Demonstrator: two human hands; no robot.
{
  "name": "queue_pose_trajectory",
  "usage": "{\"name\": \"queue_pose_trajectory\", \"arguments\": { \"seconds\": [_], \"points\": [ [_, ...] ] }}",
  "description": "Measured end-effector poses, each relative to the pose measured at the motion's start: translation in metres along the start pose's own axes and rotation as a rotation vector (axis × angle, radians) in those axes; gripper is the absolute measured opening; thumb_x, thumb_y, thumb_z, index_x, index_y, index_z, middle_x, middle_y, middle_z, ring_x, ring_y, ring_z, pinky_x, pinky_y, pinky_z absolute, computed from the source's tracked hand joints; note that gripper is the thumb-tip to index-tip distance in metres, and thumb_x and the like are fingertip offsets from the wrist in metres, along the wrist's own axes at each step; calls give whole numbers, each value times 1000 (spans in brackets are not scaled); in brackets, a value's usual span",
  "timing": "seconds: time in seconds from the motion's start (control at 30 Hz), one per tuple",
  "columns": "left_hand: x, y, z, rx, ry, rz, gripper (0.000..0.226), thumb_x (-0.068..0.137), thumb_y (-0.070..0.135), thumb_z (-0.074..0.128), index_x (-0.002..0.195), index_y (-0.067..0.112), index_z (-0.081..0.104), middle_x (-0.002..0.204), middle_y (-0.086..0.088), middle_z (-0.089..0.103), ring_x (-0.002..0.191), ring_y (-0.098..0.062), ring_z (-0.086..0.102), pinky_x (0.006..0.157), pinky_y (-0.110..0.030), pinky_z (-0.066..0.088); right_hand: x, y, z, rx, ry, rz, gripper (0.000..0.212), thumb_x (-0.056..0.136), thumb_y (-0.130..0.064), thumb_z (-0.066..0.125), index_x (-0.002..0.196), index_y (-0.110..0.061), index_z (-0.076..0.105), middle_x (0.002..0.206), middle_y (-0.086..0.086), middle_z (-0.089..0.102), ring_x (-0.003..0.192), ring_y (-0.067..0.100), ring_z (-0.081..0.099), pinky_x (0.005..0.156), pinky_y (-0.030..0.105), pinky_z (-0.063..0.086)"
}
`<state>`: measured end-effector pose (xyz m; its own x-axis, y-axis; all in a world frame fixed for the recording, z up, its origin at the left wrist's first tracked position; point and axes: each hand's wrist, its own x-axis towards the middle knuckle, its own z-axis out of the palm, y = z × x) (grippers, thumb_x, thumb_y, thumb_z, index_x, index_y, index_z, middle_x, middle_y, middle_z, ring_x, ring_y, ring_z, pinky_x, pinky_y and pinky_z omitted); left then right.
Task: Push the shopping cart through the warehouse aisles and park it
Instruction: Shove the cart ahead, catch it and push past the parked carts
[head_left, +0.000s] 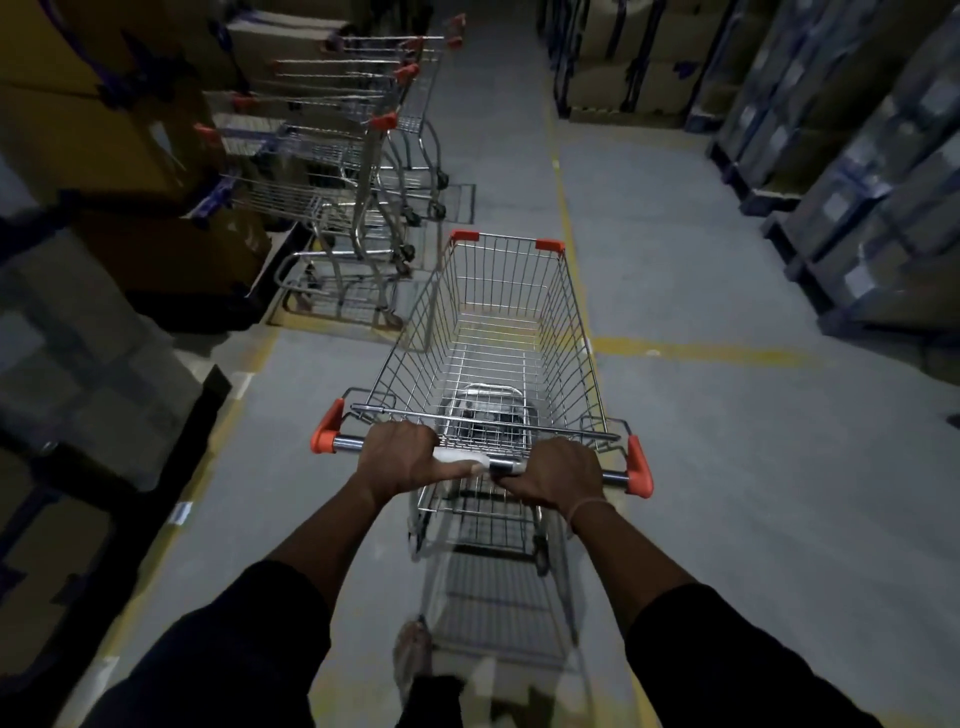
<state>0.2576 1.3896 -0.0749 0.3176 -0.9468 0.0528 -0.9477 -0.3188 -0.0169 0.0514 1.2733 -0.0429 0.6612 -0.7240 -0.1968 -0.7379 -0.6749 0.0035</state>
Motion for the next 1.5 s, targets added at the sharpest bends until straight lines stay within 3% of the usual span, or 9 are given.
{"name": "queue_pose_trajectory", "arguments": {
  "seconds": [0.2,0.43,0.6,0.87,1.07,1.33,1.5],
  "points": [
    [109,-40,4,-1,-53,64,101,61,110,15,55,19,58,48,6,50,51,-16,57,61,-25,47,102,4,-20,9,-39,76,84,74,-94,51,94,-15,74,99,7,74,96,29,71,78,33,53],
    [220,-72,9,11,-83,120,101,63,109,17,56,18,59,50,4,55,52,-18,58,59,-25,45,207,16,-41,-1,-81,135,83,75,-91,52,104,-16,73,107,7,73,102,28,68,80,34,49],
    [301,-87,13,-1,-81,129,98,64,109,21,53,18,56,47,5,52,52,-17,59,61,-26,50,285,35,-53,-18,-101,130,81,76,-93,49,90,-16,71,98,7,73,94,29,68,73,33,44],
    [460,-93,18,-20,-56,104,98,65,108,18,48,17,50,42,4,46,43,-14,50,52,-25,40,429,98,-88,35,-1,60,86,70,-99,41,80,-19,69,90,6,75,91,29,71,79,34,53],
    [581,-93,29,-11,-80,85,100,65,108,15,55,19,59,47,3,53,46,-16,55,59,-31,54,546,155,-115,-4,-23,-9,88,71,-97,47,91,-16,75,99,8,75,98,30,70,85,36,53],
    [710,-95,29,24,-100,62,99,62,109,16,56,17,53,56,0,62,57,-19,63,60,-27,48,672,203,-139,-25,-58,-5,88,72,-96,47,96,-15,74,105,9,74,102,30,68,85,36,51],
    [798,-106,38,55,-76,81,110,57,111,8,64,18,67,61,0,67,63,-19,67,61,-27,46,753,225,-152,-42,-60,17,93,70,-98,43,96,-15,74,105,10,74,101,30,69,84,36,50]
  ]
}}
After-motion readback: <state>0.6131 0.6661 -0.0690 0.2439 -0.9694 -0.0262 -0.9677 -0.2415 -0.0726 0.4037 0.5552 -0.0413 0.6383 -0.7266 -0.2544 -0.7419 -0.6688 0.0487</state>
